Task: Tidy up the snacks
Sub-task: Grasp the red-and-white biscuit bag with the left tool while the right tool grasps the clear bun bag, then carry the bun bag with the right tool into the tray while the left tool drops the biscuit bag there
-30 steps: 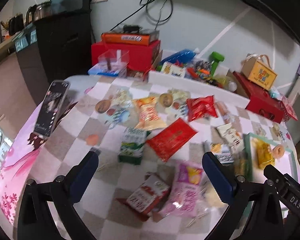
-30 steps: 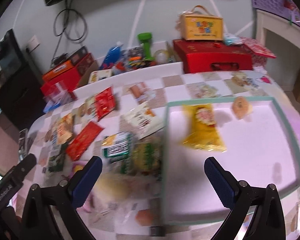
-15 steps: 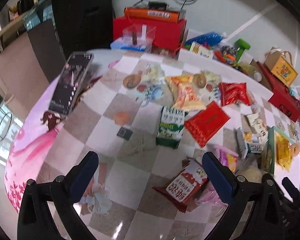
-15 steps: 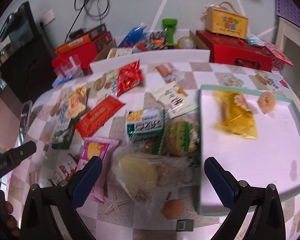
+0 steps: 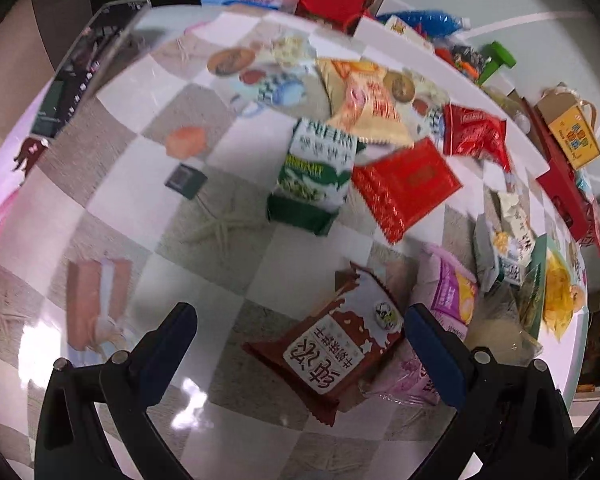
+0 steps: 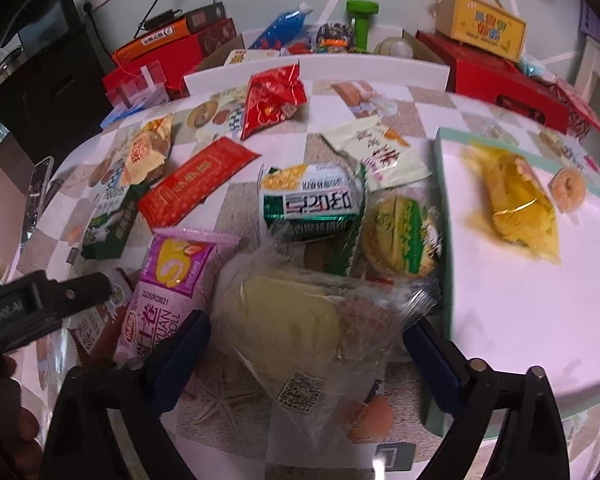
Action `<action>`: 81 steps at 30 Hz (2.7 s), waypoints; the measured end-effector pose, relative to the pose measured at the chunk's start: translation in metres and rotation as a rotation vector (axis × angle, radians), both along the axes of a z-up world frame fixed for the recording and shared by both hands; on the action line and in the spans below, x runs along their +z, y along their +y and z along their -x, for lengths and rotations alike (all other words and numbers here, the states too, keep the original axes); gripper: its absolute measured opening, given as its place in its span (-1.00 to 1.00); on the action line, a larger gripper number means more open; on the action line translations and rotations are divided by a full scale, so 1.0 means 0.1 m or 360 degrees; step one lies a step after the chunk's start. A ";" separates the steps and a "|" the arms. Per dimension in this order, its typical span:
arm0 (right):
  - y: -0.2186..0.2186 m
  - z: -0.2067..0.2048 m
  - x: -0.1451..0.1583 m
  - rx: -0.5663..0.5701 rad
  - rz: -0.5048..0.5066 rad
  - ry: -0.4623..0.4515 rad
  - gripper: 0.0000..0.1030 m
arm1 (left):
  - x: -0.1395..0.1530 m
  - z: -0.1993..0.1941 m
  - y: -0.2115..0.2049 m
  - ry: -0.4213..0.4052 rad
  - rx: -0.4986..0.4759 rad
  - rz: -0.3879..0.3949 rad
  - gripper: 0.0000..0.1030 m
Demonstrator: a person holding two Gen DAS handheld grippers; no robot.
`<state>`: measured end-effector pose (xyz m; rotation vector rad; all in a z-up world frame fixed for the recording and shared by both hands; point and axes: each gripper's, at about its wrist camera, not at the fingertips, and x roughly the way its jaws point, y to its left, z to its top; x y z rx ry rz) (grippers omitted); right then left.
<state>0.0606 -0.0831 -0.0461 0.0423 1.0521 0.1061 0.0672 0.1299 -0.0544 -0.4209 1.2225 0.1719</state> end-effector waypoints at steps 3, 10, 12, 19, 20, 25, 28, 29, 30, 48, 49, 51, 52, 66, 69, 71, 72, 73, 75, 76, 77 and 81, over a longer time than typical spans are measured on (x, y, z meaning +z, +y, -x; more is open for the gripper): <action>0.00 -0.01 -0.03 -0.0008 -0.0028 0.0013 0.89 | -0.08 -0.03 -0.06 0.0041 -0.0005 -0.0011 1.00; 0.01 -0.04 -0.05 0.0002 -0.0073 0.0027 0.78 | -0.09 -0.04 -0.13 0.0025 -0.0005 -0.0037 0.91; 0.00 -0.04 -0.05 -0.0002 -0.0108 0.0024 0.69 | -0.07 -0.06 -0.14 0.0012 -0.0010 -0.0014 0.82; -0.05 -0.04 -0.04 -0.0025 -0.0167 0.0016 0.48 | -0.02 -0.03 0.02 -0.0008 0.0107 -0.0049 0.75; -0.05 -0.05 -0.04 -0.0027 -0.0170 0.0018 0.48 | -0.02 -0.02 0.06 -0.0011 0.0139 -0.0059 0.75; -0.07 -0.05 -0.07 -0.0040 -0.0195 0.0036 0.47 | -0.02 0.01 0.17 -0.0004 0.0171 -0.0061 0.75; -0.09 -0.05 -0.07 -0.0045 -0.0201 0.0044 0.47 | 0.00 -0.01 0.05 0.0014 0.0087 -0.0108 0.75; -0.09 -0.05 -0.07 -0.0045 -0.0200 0.0044 0.47 | -0.01 -0.03 0.00 0.0021 0.0058 -0.0111 0.75; -0.08 -0.04 -0.07 -0.0045 -0.0198 0.0044 0.47 | -0.02 -0.03 -0.05 0.0032 0.0024 -0.0109 0.75; -0.06 -0.01 0.00 -0.0010 -0.0229 0.0009 0.17 | 0.02 -0.01 -0.06 -0.0008 -0.0044 -0.0115 -0.20; -0.06 -0.01 0.01 -0.0008 -0.0233 0.0005 0.16 | 0.02 0.00 -0.05 -0.0018 -0.0039 -0.0112 -0.21; -0.06 0.00 0.03 -0.0004 -0.0234 -0.0004 0.13 | 0.04 0.03 -0.05 -0.0033 -0.0035 -0.0109 -0.21; -0.06 0.00 0.04 -0.0005 -0.0235 -0.0011 0.13 | 0.04 0.02 -0.05 -0.0036 -0.0032 -0.0105 -0.21; -0.05 0.05 0.16 0.0018 -0.0280 -0.0068 0.05 | 0.19 0.11 0.03 -0.0117 0.0026 -0.0061 -0.21; -0.05 0.06 0.21 0.0025 -0.0303 -0.0095 0.05 | 0.21 0.12 0.06 -0.0128 0.0040 -0.0052 -0.21; -0.05 0.07 0.24 0.0034 -0.0310 -0.0108 0.05 | 0.22 0.12 0.06 -0.0134 0.0046 -0.0048 -0.21; -0.04 0.08 0.25 0.0036 -0.0313 -0.0115 0.05 | 0.22 0.13 0.07 -0.0137 0.0049 -0.0047 -0.21; -0.05 0.08 0.26 0.0038 -0.0314 -0.0116 0.05 | 0.23 0.13 0.07 -0.0140 0.0050 -0.0046 -0.21; -0.05 0.09 0.27 0.0036 -0.0319 -0.0119 0.05 | 0.24 0.13 0.07 -0.0147 0.0054 -0.0044 -0.21; -0.05 0.09 0.27 0.0035 -0.0322 -0.0120 0.05 | 0.25 0.13 0.07 -0.0150 0.0056 -0.0043 -0.21; -0.05 0.09 0.28 0.0035 -0.0324 -0.0122 0.05 | 0.25 0.13 0.08 -0.0152 0.0057 -0.0042 -0.21; -0.06 0.10 0.30 0.0030 -0.0332 -0.0131 0.05 | 0.29 0.15 0.09 -0.0170 0.0066 -0.0029 -0.21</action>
